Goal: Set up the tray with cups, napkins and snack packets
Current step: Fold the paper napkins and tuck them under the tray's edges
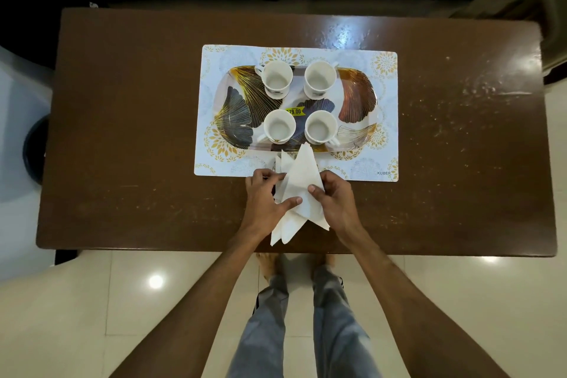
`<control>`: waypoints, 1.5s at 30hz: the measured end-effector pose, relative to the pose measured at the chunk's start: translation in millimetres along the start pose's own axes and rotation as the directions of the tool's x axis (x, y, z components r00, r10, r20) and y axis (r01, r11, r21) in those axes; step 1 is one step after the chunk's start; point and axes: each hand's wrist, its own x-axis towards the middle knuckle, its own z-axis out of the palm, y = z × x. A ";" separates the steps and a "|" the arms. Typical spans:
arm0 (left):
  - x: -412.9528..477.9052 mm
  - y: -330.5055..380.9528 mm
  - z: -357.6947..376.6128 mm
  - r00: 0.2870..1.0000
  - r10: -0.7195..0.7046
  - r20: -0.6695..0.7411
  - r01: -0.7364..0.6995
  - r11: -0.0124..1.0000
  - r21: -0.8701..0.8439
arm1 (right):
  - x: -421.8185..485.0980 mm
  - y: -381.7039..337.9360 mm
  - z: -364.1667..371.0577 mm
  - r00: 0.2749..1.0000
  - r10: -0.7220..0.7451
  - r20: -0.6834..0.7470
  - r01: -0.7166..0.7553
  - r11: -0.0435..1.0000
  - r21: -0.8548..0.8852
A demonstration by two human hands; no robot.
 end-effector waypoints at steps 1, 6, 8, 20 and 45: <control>-0.4 -1.0 1.3 1.000 -0.004 -0.004 0.004 0.998 0.069 | 0.7 0.1 -0.4 1.000 0.005 -0.002 -0.005 1.000 0.008; -4.2 3.4 9.6 0.994 0.055 -0.094 -0.042 0.990 0.136 | 3.2 -0.1 -3.7 0.999 0.027 -0.029 -0.027 0.999 0.018; -4.9 8.8 12.2 0.994 0.049 -0.098 -0.045 0.998 0.043 | 4.3 0.1 -6.7 0.999 0.027 -0.026 -0.026 0.999 0.029; 5.3 16.5 21.4 0.989 -0.144 0.033 0.145 0.913 -0.382 | 9.5 3.6 -36.3 0.992 0.070 0.110 -0.079 0.993 0.086; -8.6 28.3 25.7 0.911 -0.375 0.173 0.372 0.563 -0.738 | -23.2 4.3 -17.2 0.909 0.387 0.153 -0.260 0.242 0.935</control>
